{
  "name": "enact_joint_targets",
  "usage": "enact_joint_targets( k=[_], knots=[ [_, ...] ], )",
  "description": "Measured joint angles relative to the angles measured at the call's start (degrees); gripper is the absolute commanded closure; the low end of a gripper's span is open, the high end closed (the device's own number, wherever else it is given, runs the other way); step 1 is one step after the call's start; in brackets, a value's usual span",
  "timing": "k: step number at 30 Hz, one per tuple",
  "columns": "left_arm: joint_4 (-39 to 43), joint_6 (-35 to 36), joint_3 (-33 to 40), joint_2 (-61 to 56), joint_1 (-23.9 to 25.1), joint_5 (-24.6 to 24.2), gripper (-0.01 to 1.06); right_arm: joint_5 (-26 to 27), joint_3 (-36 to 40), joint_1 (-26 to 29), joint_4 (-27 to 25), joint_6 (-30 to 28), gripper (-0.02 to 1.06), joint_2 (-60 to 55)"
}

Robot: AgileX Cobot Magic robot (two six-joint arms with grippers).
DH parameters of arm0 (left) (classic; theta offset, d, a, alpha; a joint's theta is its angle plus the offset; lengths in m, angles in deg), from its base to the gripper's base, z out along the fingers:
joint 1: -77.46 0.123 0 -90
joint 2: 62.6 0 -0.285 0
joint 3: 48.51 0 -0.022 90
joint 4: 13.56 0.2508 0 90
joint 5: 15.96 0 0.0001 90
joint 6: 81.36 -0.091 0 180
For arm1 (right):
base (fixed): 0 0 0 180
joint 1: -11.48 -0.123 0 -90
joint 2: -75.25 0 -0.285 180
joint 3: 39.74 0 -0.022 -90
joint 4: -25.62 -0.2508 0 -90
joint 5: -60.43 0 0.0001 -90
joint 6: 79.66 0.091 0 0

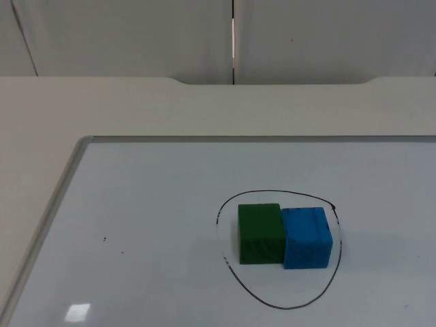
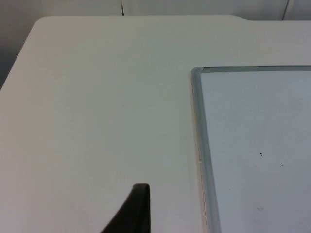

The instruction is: Push the two cubes into the marked area.

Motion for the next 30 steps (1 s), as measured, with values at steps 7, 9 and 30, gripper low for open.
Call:
enact_joint_targets(
  k=[7, 9, 30],
  knots=[
    [0.00, 0.00, 0.00, 0.00, 0.00, 0.00, 0.00, 0.00, 0.00, 0.00, 0.00, 0.00, -0.01, 0.00],
    [0.00, 0.00, 0.00, 0.00, 0.00, 0.00, 0.00, 0.00, 0.00, 0.00, 0.00, 0.00, -0.01, 0.00],
    [0.00, 0.00, 0.00, 0.00, 0.00, 0.00, 0.00, 0.00, 0.00, 5.01, 0.00, 0.00, -0.01, 0.00]
  ],
)
